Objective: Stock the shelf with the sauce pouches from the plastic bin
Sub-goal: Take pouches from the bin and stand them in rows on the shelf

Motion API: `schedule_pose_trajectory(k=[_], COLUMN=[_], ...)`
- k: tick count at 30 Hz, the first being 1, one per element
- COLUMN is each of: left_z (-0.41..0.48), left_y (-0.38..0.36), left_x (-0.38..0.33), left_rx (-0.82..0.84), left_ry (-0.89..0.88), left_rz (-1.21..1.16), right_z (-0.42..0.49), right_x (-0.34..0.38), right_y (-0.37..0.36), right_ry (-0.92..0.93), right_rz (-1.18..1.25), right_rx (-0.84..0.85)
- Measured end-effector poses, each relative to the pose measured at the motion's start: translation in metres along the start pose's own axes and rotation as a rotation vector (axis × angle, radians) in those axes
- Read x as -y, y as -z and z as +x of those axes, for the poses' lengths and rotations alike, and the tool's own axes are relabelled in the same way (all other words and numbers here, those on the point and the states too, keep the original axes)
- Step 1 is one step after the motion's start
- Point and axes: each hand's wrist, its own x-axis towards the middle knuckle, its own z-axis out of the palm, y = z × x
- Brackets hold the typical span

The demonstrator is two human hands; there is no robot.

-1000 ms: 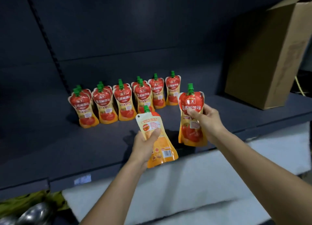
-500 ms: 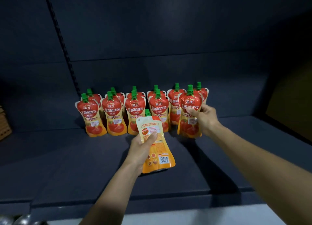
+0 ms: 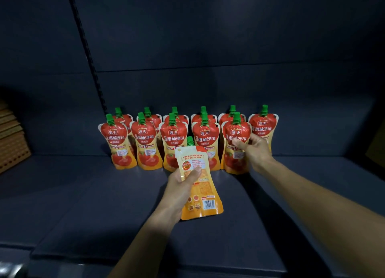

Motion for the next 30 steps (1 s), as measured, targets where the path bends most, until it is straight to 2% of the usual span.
schedule_pose_trajectory(k=[6, 9, 12, 13, 15, 18, 19, 20, 23, 25, 27, 30], left_z=[-0.002, -0.007, -0.011, -0.011, -0.009, -0.012, -0.016, -0.02, -0.028, -0.023, -0.011, 0.014], left_y=[-0.011, -0.02, -0.037, -0.044, -0.062, -0.098, -0.11, -0.121, -0.142, -0.139, -0.132, -0.119], left_x=[-0.002, -0.004, -0.003, -0.002, 0.0, 0.004, 0.006, 0.01, 0.021, 0.018, 0.005, -0.034], left_rx=[-0.025, -0.035, -0.076, -0.089, -0.116, -0.172, -0.14, -0.077, 0.181, 0.282, 0.239, -0.03], left_ry=[0.047, 0.007, -0.154, -0.21, -0.342, -0.466, -0.457, -0.446, -0.584, -0.548, -0.618, -0.772], left_rz=[0.002, 0.026, 0.13, 0.171, 0.306, 0.586, 0.583, 0.61, 0.834, 0.859, 0.848, 0.839], right_z=[0.0, -0.011, -0.043, -0.054, -0.074, -0.091, -0.09, -0.089, -0.08, -0.07, -0.065, -0.055], right_x=[-0.004, -0.001, 0.013, 0.017, 0.031, 0.048, 0.049, 0.051, 0.053, 0.051, 0.05, 0.054], right_y=[0.004, 0.014, 0.021, 0.021, 0.017, 0.008, 0.007, 0.008, 0.031, 0.054, 0.074, 0.103], right_ry=[-0.008, 0.063, 0.239, 0.293, 0.318, 0.12, 0.105, 0.109, 0.035, 0.018, 0.064, 0.074], right_rz=[-0.103, -0.186, -0.231, -0.261, -0.298, -0.202, -0.189, -0.193, -0.138, -0.135, -0.139, -0.273], right_rx=[-0.001, -0.181, -0.329, -0.304, -0.121, 0.24, 0.259, 0.218, 0.002, -0.025, 0.026, 0.106])
